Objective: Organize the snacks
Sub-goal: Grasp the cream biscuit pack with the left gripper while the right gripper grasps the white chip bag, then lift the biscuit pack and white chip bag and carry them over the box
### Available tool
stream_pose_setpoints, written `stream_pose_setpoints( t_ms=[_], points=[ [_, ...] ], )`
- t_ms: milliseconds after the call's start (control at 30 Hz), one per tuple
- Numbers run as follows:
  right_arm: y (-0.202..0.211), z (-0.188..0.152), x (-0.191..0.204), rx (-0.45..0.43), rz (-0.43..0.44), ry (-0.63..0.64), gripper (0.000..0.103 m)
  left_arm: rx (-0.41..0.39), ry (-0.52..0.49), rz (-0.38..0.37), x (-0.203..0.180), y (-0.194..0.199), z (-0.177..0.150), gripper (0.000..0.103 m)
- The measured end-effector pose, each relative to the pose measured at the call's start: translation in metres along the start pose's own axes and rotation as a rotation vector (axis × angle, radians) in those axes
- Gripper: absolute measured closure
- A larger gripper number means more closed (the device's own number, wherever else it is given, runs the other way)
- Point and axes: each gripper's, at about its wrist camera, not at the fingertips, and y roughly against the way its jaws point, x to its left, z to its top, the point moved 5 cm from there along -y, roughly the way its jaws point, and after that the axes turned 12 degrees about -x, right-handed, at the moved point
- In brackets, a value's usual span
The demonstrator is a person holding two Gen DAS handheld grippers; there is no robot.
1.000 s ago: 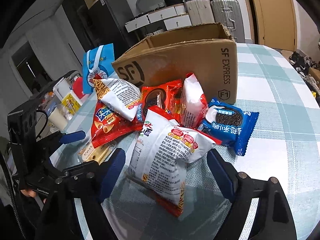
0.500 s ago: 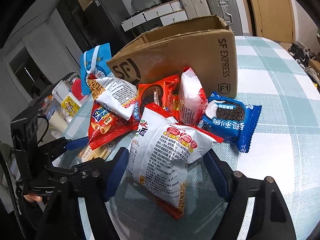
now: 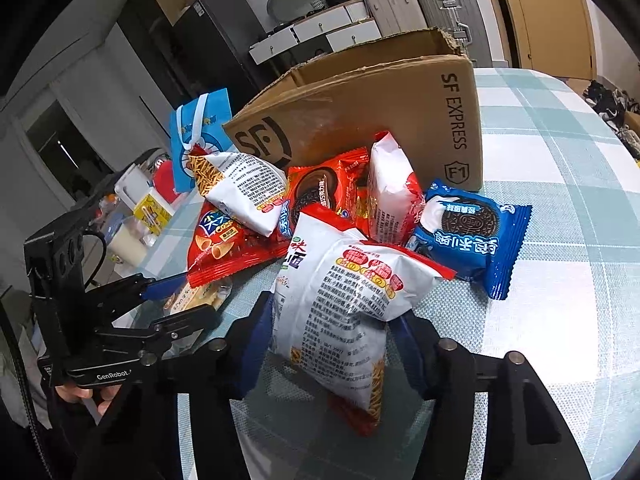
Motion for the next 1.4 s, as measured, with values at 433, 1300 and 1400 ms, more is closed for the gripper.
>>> stream_pose_setpoints(
  t_ms=[433,1300,1400],
  points=[
    [0.020,0.007,0.004,-0.050,-0.015,0.024,0.053,-0.019,-0.024,-0.086,-0.030,0.012,0.004,0.049],
    [0.069,0.024,-0.007,-0.165,-0.036,0.025,0.053,-0.163,0.010,-0.111,-0.065,0.044,0.046,0.049],
    [0.069,0.025,-0.006,-0.170,-0.032,0.023,0.053,-0.177,0.017,-0.097,-0.062,0.045,0.053,0.049]
  ],
)
